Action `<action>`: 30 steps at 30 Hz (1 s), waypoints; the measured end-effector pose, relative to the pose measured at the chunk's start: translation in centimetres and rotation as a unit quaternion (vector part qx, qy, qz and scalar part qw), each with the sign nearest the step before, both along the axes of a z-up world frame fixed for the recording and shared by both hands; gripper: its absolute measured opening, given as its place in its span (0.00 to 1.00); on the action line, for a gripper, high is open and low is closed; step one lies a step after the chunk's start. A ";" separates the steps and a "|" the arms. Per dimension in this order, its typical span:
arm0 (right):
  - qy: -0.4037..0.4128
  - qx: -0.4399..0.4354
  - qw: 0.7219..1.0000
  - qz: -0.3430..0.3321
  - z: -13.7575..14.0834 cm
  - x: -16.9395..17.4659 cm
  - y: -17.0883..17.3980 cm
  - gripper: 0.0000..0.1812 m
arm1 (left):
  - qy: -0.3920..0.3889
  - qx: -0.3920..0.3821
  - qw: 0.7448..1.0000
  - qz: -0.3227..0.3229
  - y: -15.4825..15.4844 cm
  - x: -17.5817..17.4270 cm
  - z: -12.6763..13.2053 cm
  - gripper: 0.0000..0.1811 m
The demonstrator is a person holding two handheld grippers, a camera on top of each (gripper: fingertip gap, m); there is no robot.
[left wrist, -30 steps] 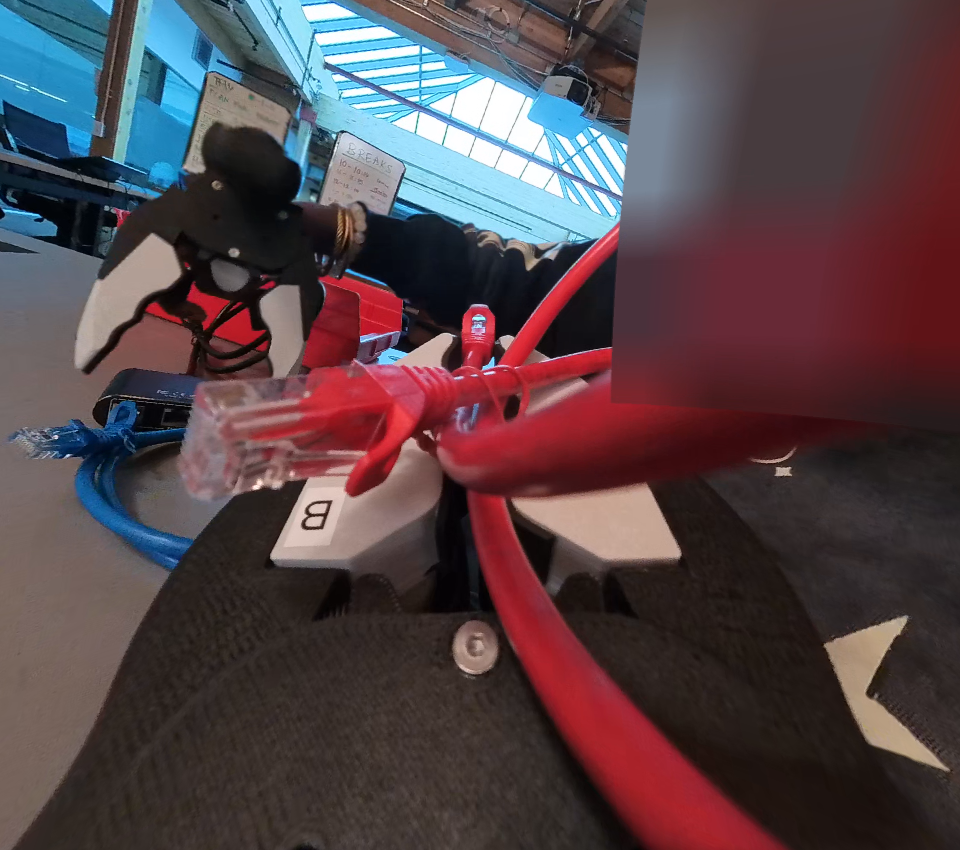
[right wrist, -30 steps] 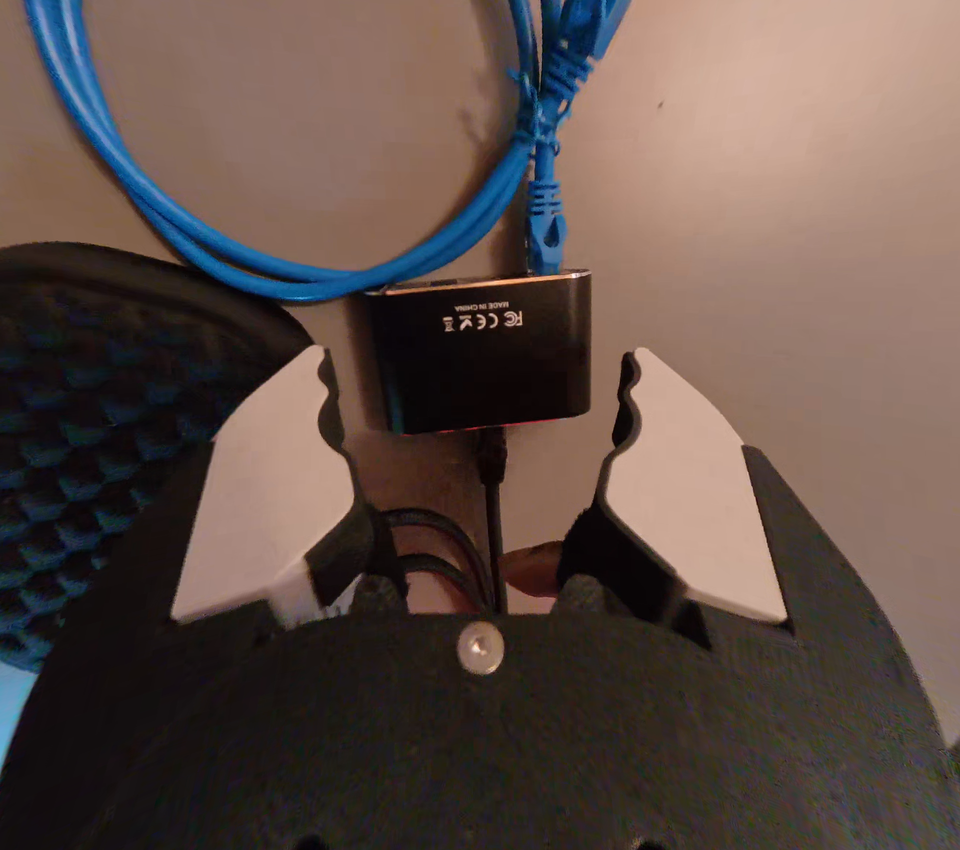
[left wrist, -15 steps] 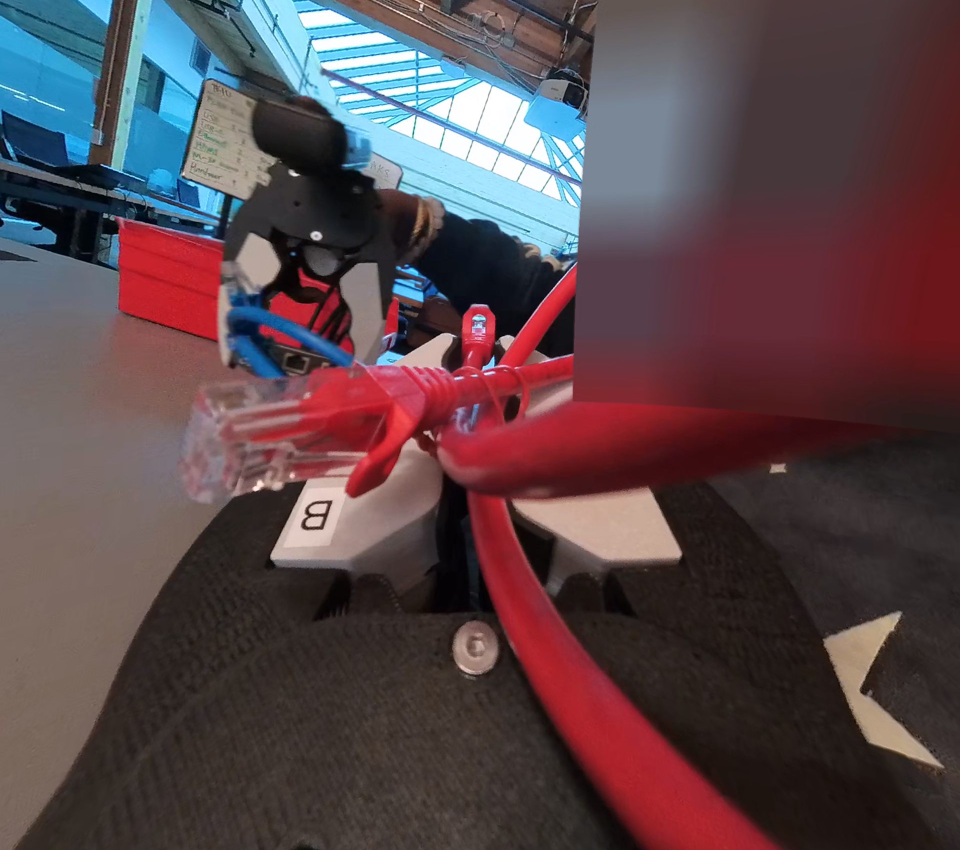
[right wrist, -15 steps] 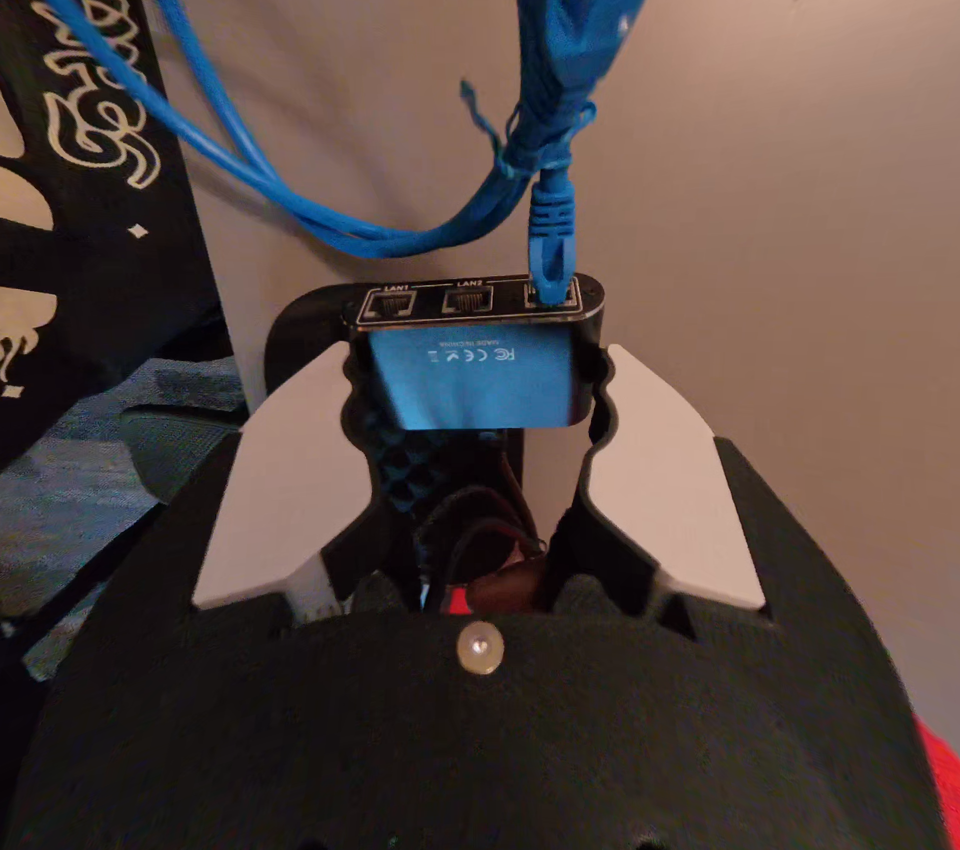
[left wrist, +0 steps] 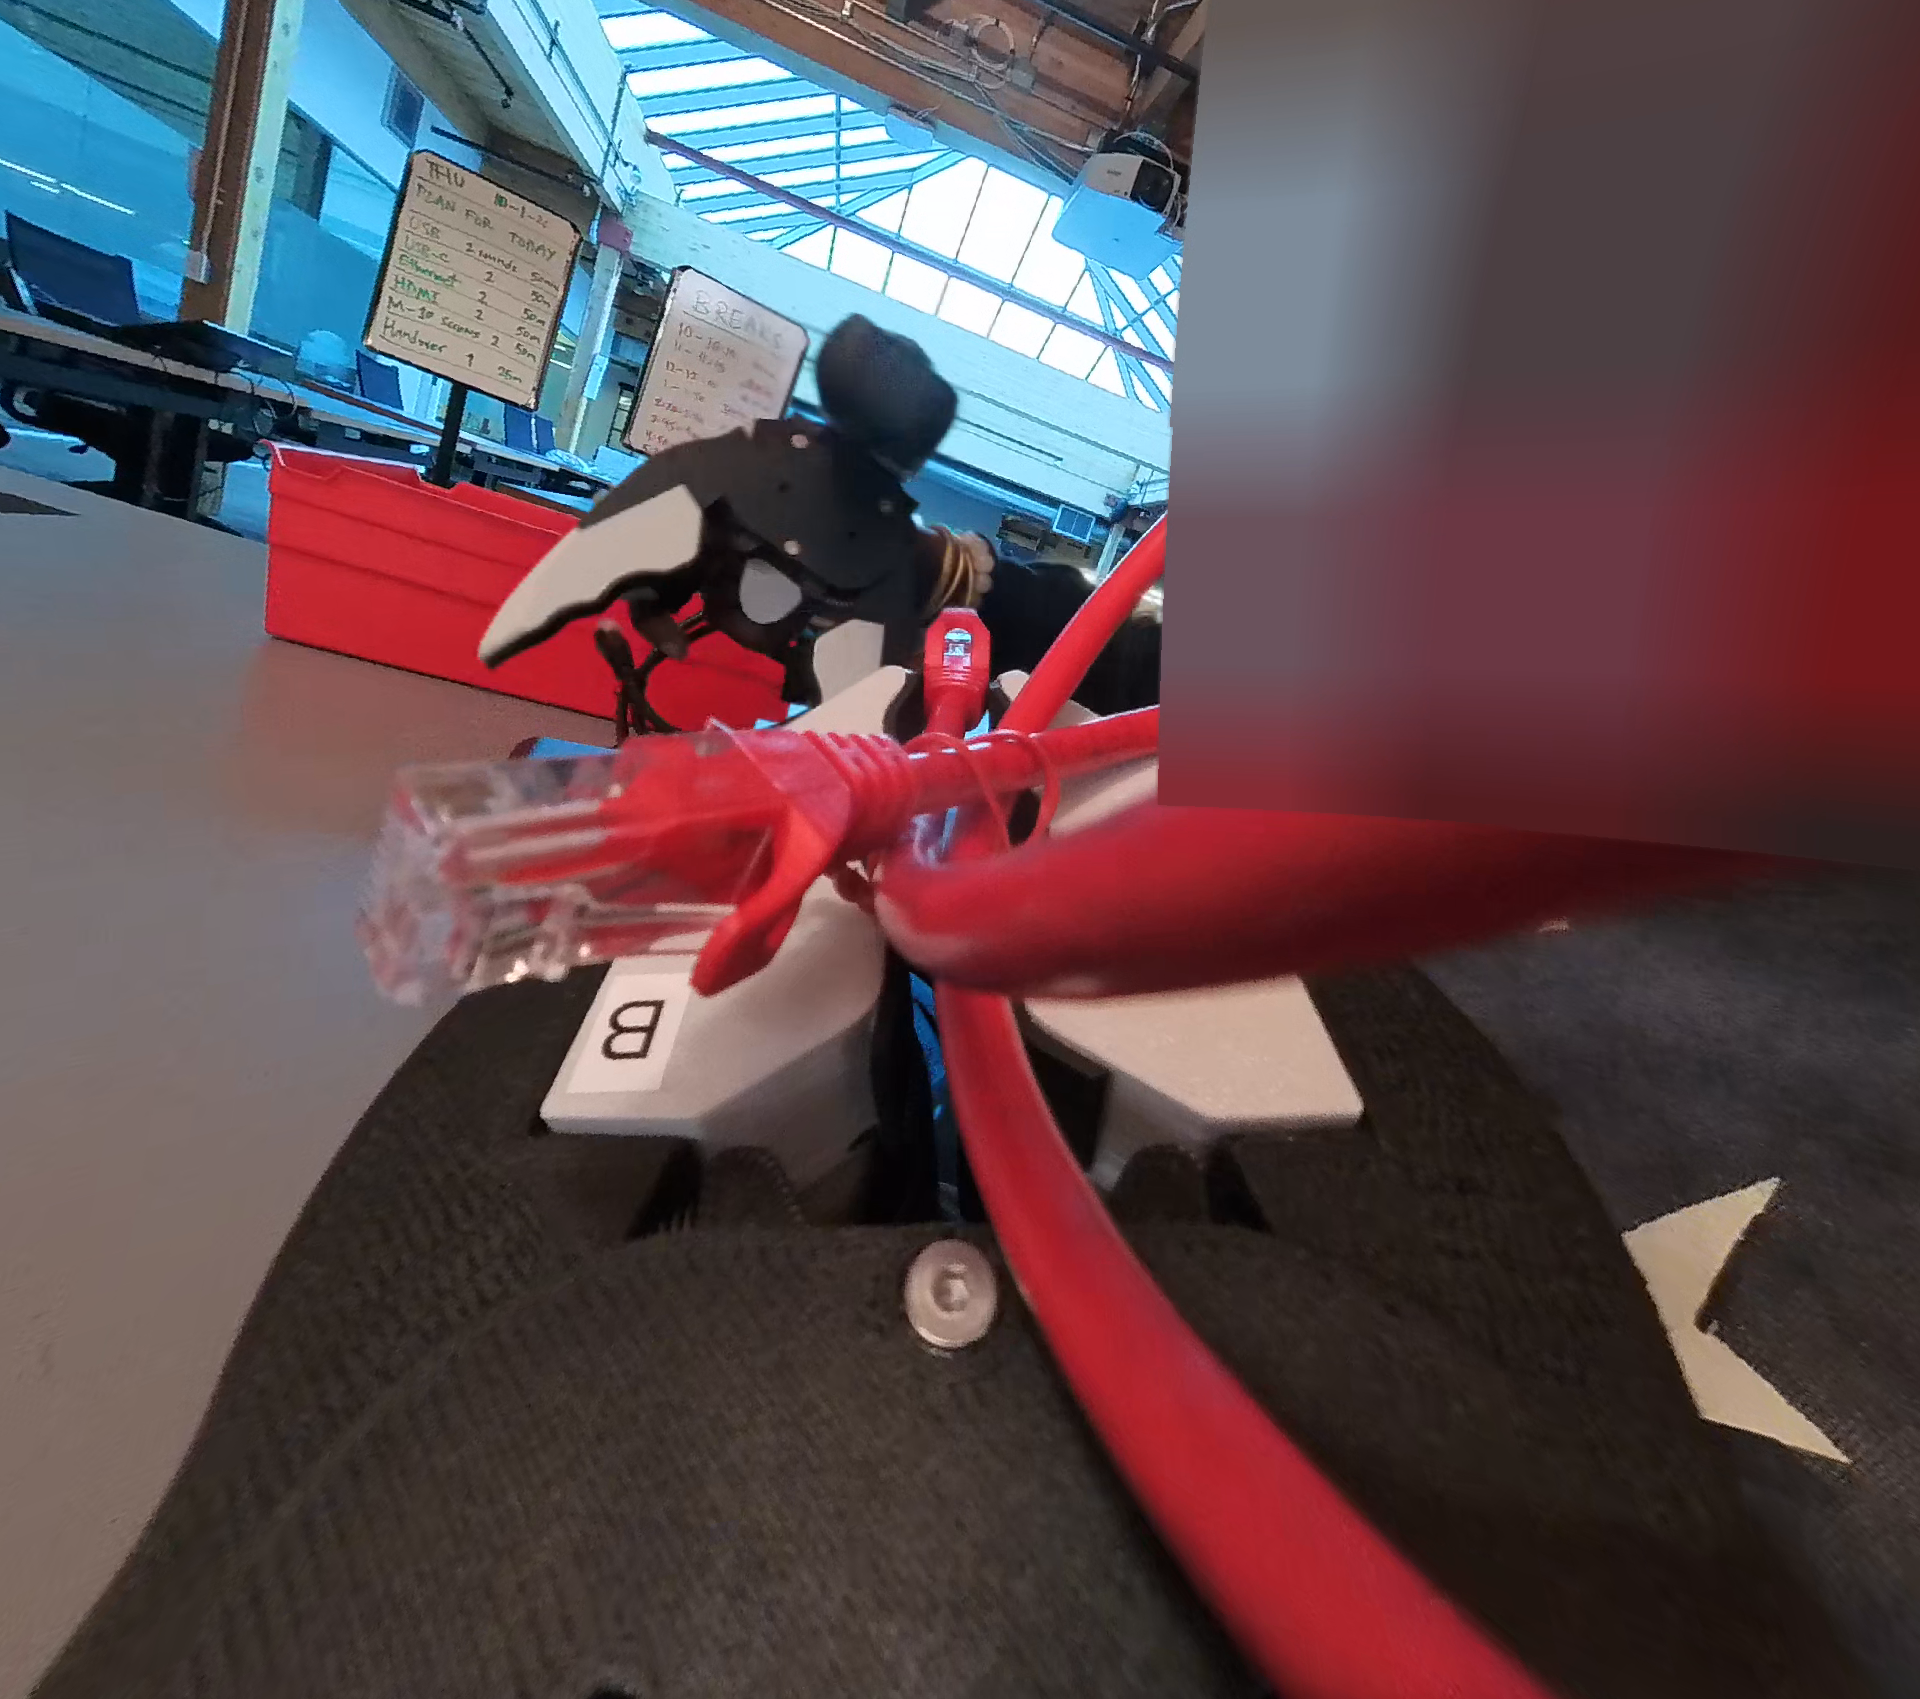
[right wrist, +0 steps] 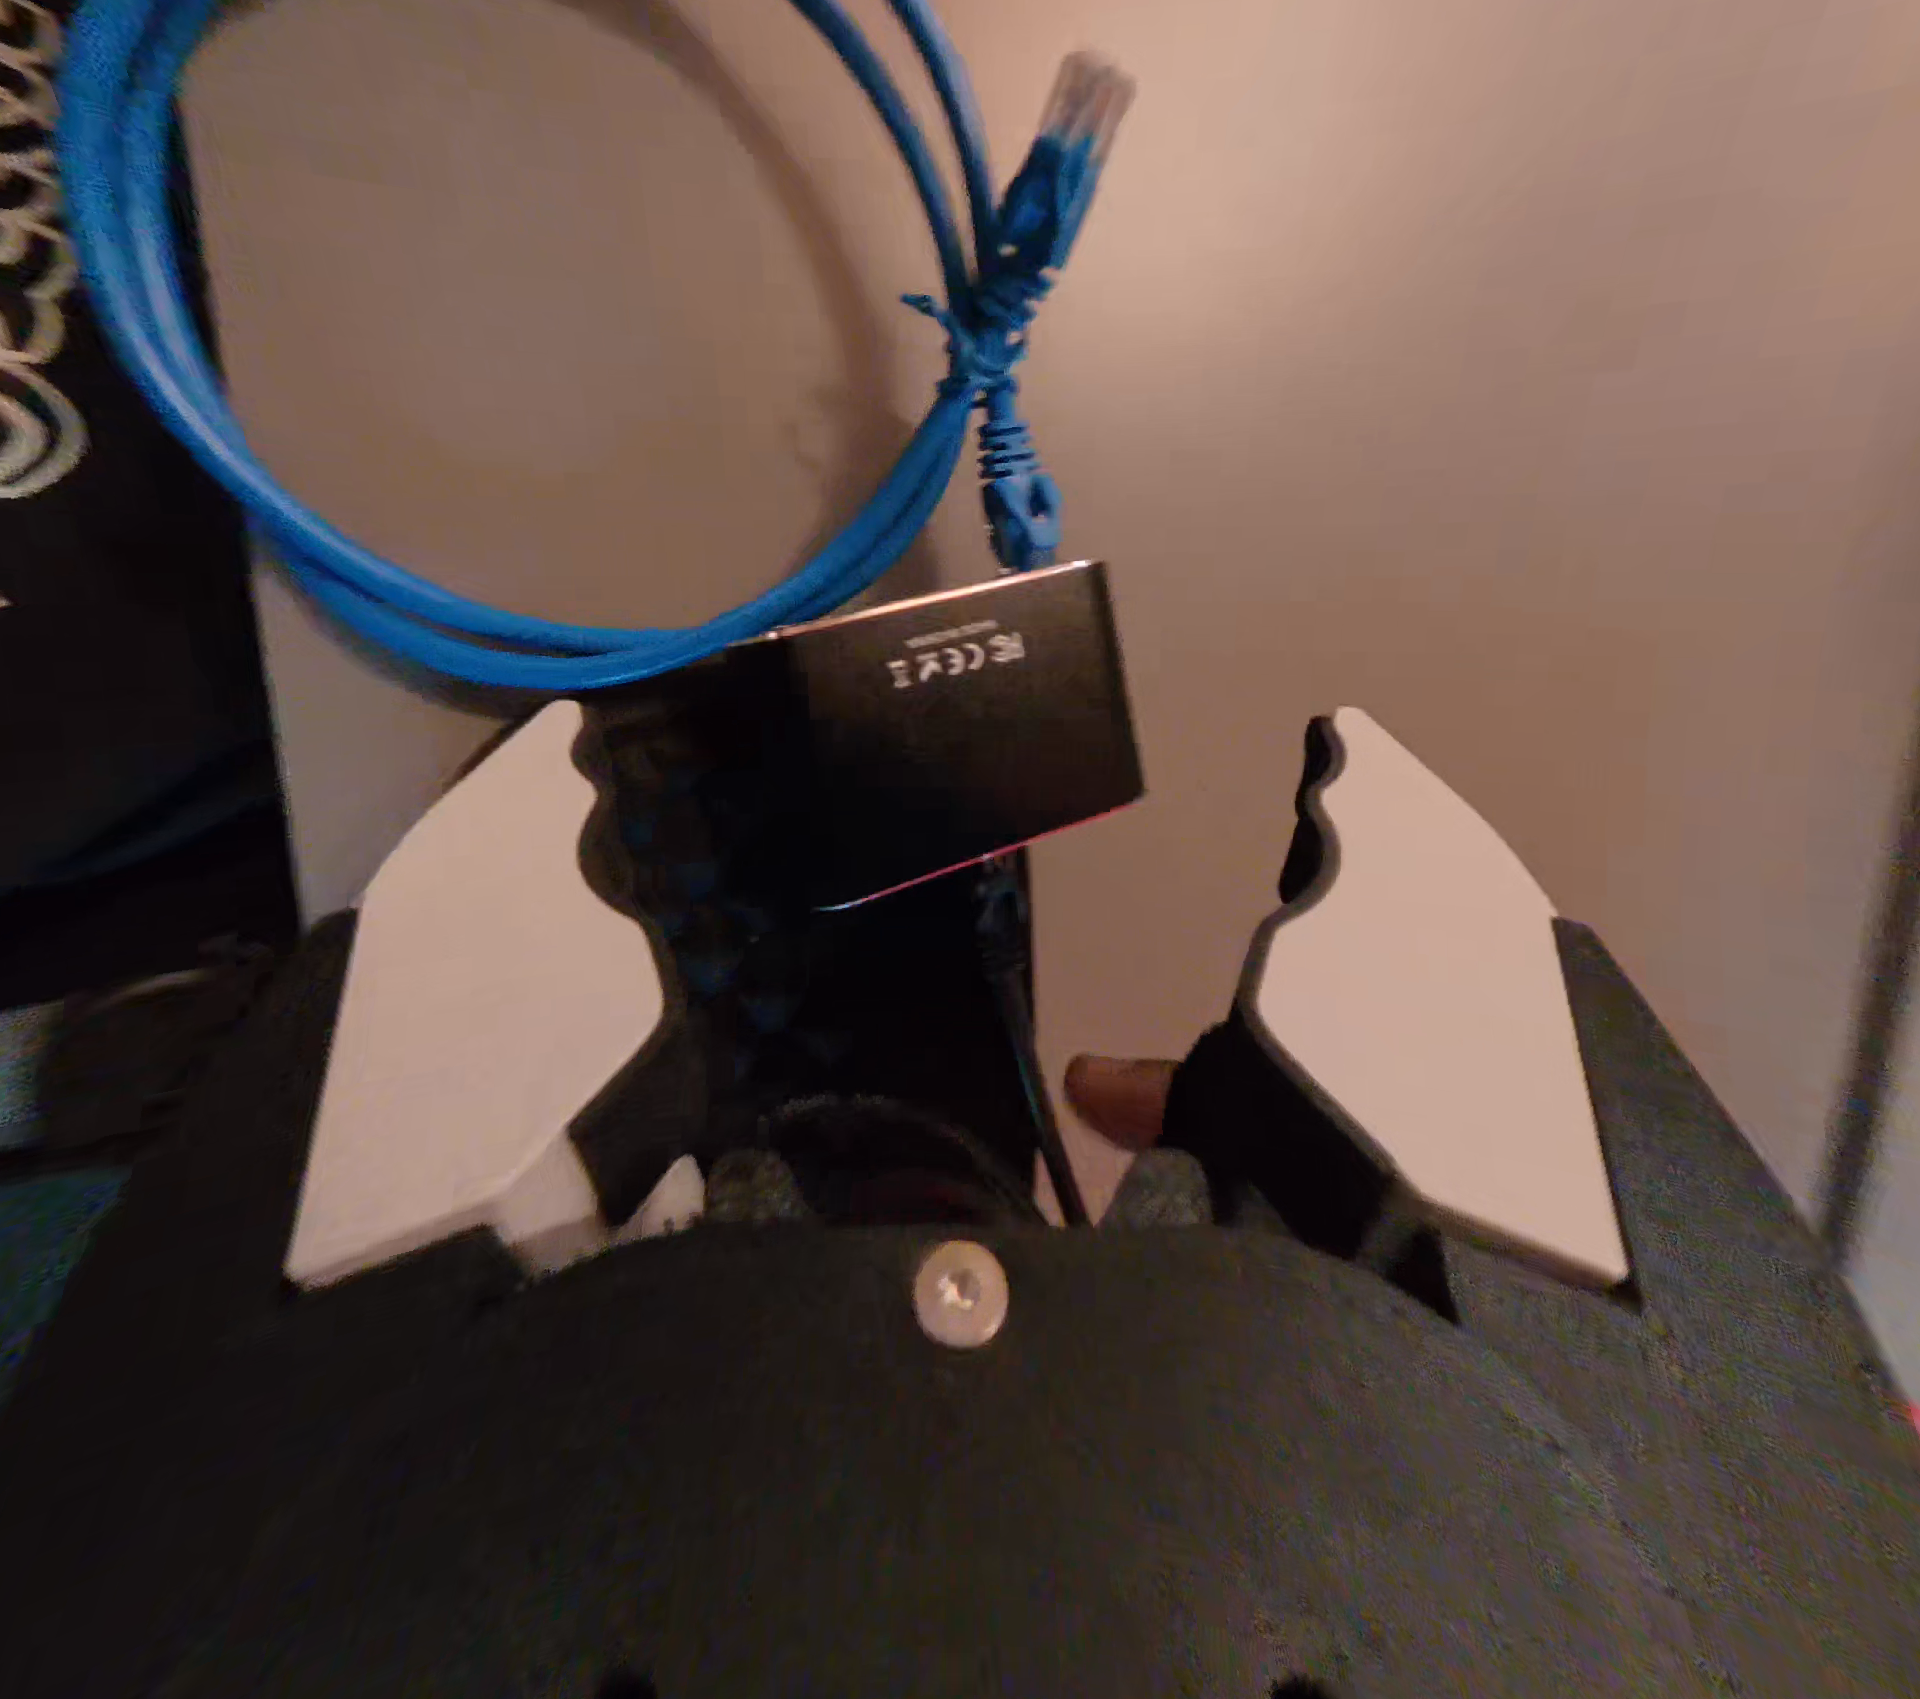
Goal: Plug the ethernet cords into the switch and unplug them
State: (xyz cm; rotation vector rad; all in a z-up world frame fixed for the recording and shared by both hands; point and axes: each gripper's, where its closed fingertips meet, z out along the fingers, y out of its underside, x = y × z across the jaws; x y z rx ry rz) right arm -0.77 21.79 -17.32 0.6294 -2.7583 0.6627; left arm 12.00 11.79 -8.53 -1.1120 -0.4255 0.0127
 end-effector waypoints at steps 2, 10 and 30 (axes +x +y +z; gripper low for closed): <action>0.050 -0.050 0.997 0.006 0.7 -0.1 -0.5 0.67 | 0.001 -0.001 1.000 0.000 0.0 0.0 0.0 0.06; 0.139 -0.142 0.979 0.037 -2.0 0.9 -0.8 0.33 | 0.005 -0.002 1.000 0.001 0.0 0.1 0.0 0.06; 0.028 0.042 0.999 -0.004 8.1 2.1 3.6 0.14 | 0.016 -0.005 1.000 0.008 0.1 0.2 0.1 0.06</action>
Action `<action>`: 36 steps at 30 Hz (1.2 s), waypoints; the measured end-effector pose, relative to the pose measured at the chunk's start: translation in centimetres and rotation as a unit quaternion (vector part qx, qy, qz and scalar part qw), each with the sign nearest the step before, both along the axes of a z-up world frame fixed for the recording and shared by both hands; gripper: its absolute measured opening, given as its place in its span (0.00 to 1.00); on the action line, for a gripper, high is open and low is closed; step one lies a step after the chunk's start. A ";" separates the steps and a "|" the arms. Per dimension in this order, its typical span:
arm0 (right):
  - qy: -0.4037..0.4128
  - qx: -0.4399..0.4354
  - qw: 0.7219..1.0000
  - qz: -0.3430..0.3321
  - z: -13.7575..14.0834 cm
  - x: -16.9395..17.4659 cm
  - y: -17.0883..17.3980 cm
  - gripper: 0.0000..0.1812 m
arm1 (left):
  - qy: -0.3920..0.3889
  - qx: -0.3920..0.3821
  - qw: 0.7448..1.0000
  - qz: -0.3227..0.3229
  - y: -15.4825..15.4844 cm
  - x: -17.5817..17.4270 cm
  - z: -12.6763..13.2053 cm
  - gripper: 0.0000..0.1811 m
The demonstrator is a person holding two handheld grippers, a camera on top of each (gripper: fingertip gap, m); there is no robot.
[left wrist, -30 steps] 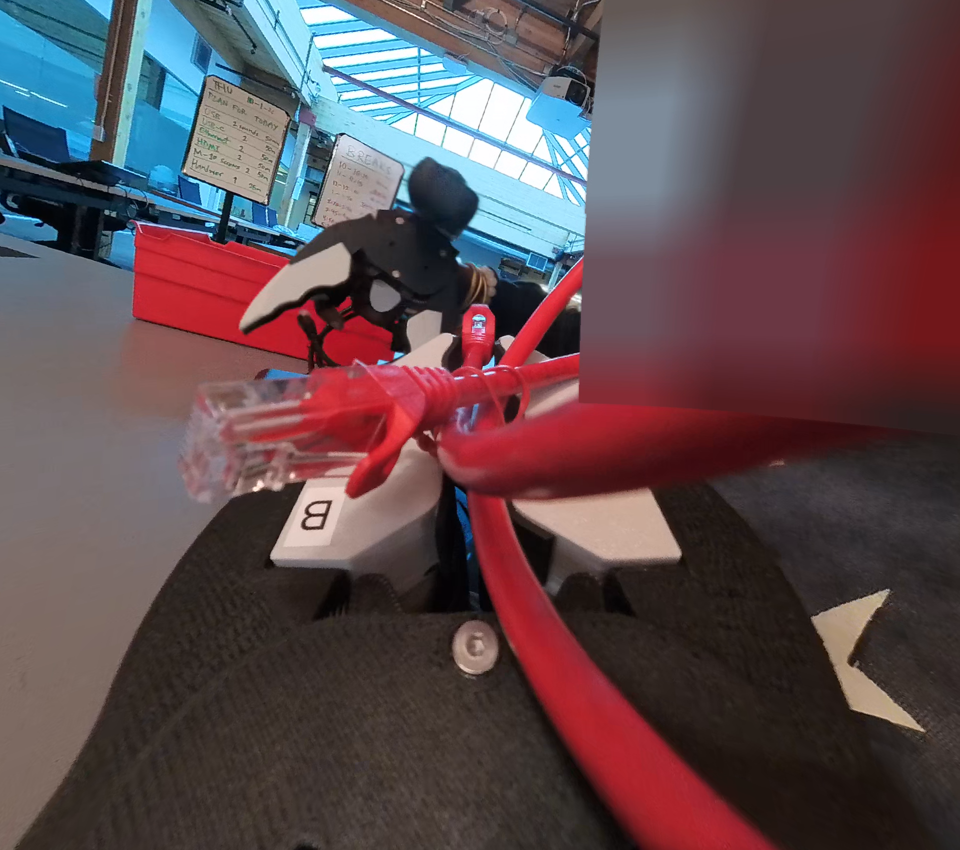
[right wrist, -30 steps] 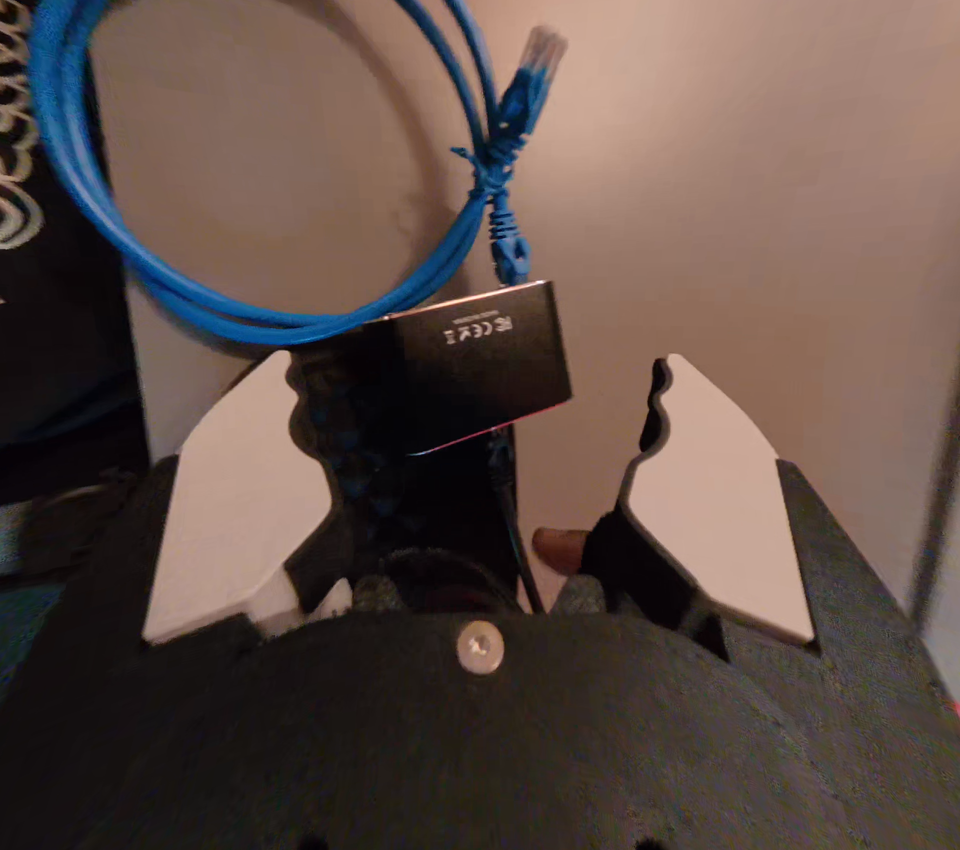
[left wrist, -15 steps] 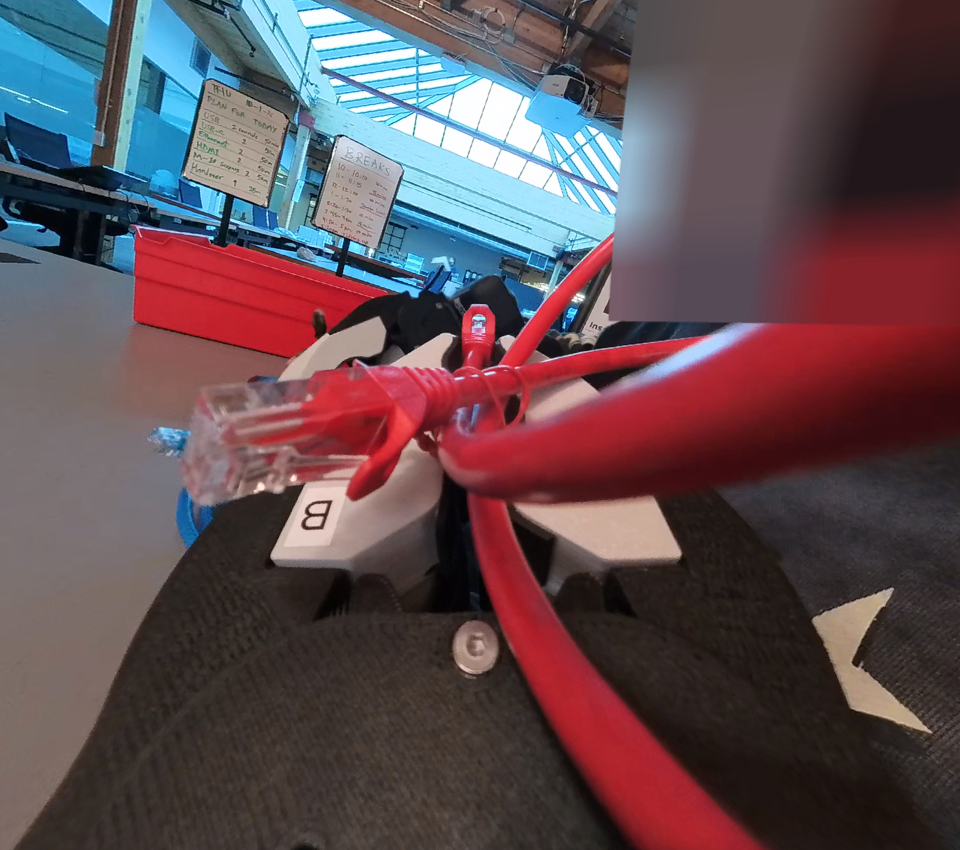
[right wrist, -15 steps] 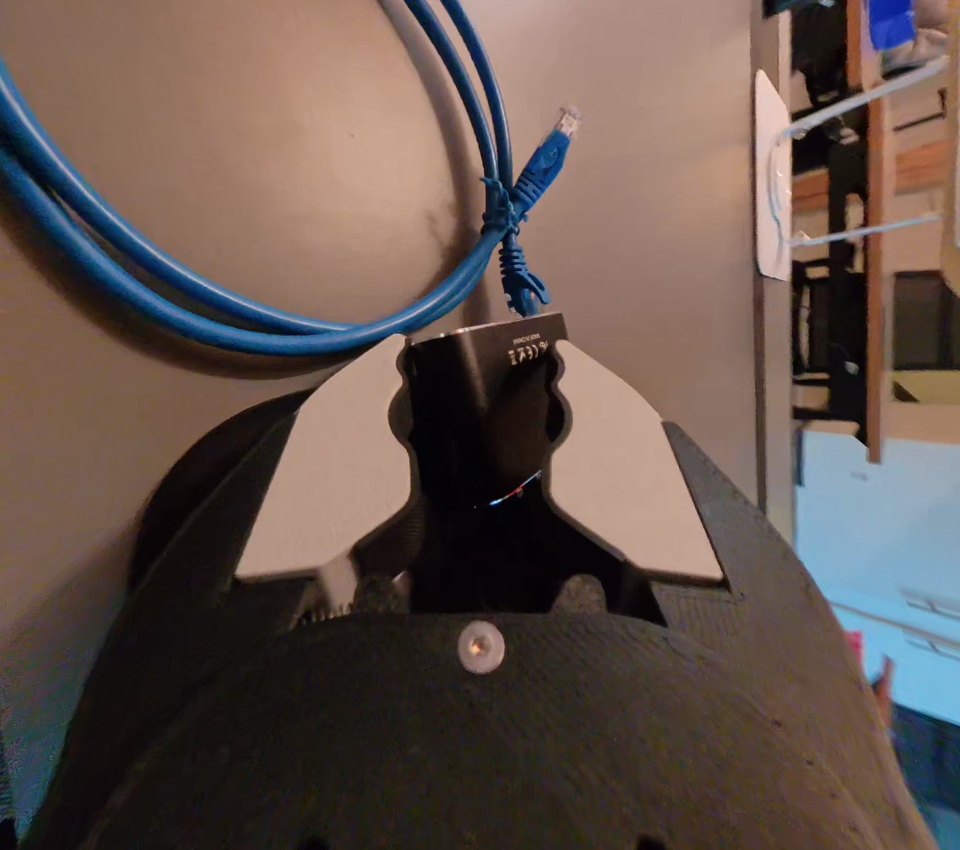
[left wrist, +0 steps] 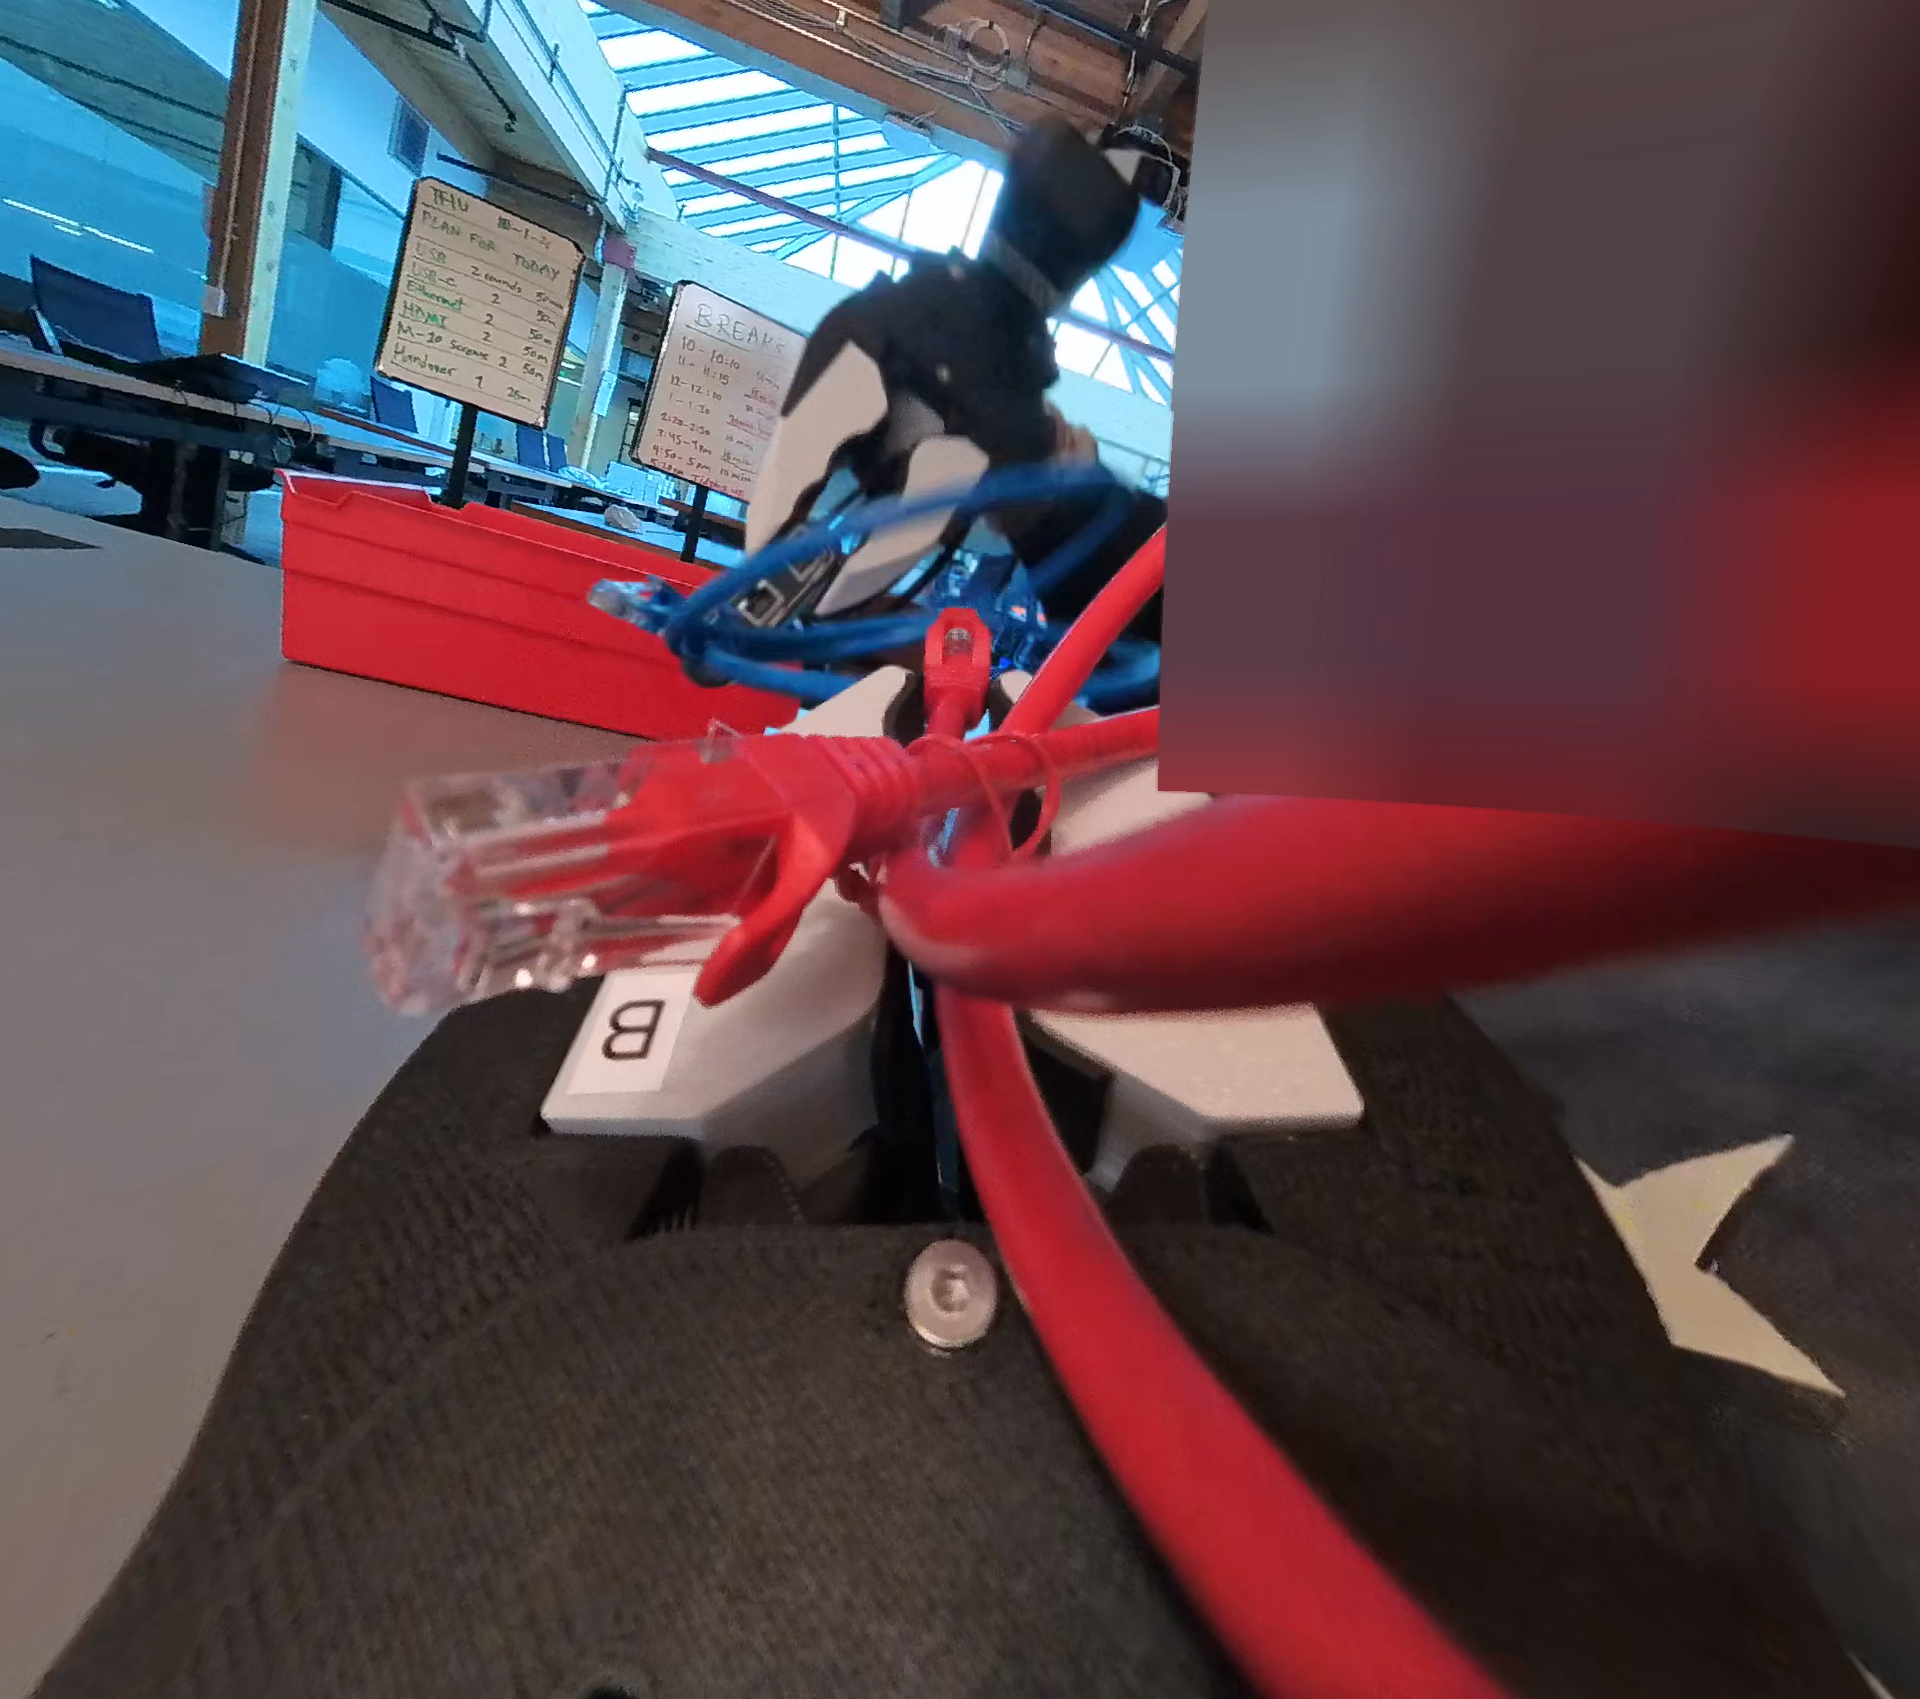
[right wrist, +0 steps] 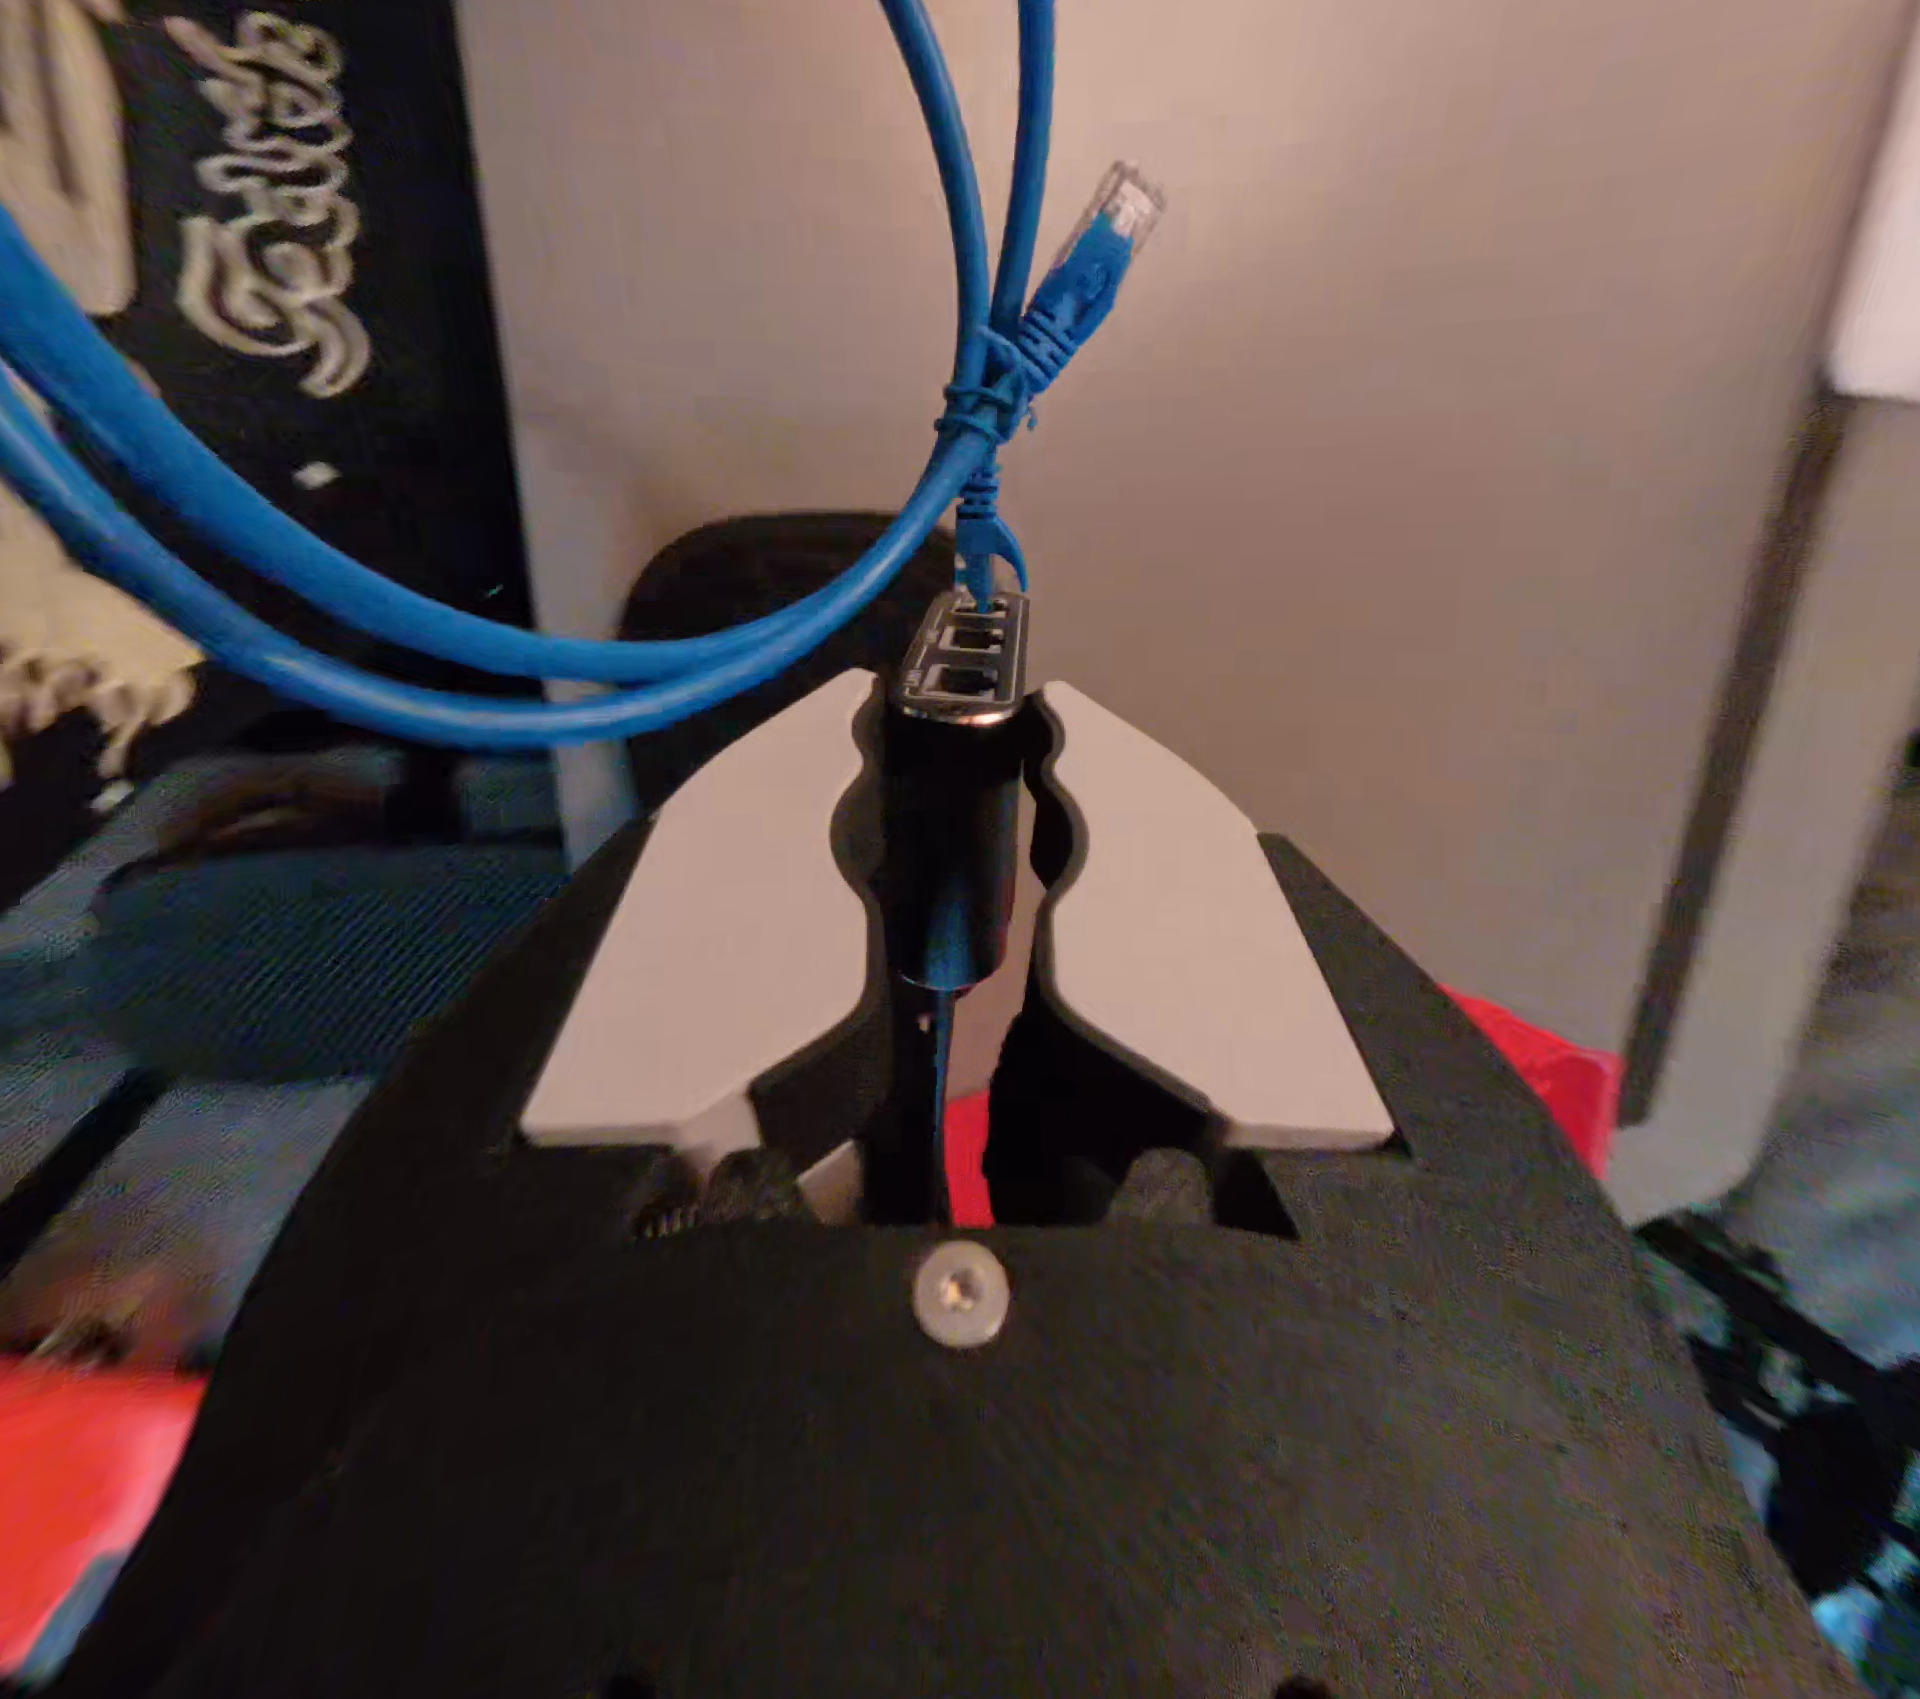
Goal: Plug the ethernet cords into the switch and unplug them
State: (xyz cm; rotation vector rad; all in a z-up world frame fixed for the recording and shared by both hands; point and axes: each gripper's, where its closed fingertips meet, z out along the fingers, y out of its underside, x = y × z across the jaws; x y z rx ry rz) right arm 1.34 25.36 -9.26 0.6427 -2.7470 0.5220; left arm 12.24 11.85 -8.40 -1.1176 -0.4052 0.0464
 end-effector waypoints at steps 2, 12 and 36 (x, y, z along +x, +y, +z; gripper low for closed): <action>-0.045 0.052 0.998 -0.001 0.1 -0.2 0.4 0.13 | 0.002 -0.002 1.000 -0.001 0.1 0.1 0.0 0.06; -0.040 0.121 0.991 0.038 -6.4 -2.4 0.1 0.14 | 0.005 0.001 1.000 -0.001 -0.1 0.1 0.1 0.06; 0.012 0.148 0.988 0.037 -9.6 -6.5 2.7 0.62 | 0.002 0.002 1.000 0.000 -0.1 0.0 0.0 0.06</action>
